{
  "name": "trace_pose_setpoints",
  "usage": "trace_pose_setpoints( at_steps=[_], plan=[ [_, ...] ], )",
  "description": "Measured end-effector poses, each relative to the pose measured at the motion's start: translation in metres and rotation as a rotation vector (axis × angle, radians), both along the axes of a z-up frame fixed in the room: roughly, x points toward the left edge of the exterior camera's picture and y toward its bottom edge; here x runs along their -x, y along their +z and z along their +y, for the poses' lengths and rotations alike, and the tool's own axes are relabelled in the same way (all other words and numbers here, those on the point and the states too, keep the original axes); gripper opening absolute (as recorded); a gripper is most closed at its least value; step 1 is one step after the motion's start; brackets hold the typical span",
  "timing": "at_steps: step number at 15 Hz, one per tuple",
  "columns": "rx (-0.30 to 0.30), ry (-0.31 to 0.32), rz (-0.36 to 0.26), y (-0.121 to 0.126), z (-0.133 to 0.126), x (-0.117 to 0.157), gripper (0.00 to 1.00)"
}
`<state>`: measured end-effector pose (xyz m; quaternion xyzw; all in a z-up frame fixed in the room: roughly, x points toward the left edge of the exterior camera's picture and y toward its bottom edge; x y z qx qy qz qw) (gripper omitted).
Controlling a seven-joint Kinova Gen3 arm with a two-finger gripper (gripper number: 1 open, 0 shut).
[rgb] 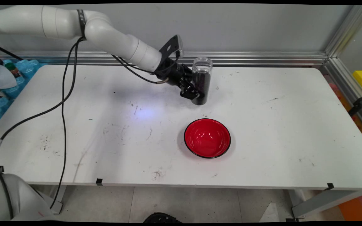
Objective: Pour the black seasoning powder in the red bowl
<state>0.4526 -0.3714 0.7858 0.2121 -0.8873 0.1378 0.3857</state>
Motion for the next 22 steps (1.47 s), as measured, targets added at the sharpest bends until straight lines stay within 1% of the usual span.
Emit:
trace_pose_setpoints(
  at_steps=[6, 10, 12, 16, 22],
  plan=[
    [0.027, -0.034, -0.017, 0.027, 0.013, 0.006, 0.0],
    [0.05, -0.069, -0.049, 0.039, 0.022, 0.006, 0.0],
    [0.074, -0.088, -0.071, 0.043, 0.026, 0.006, 0.0],
    [0.144, -0.153, -0.126, 0.049, 0.033, 0.009, 0.0],
    [0.249, -0.252, -0.2, 0.048, 0.043, 0.014, 0.0]
  ],
)
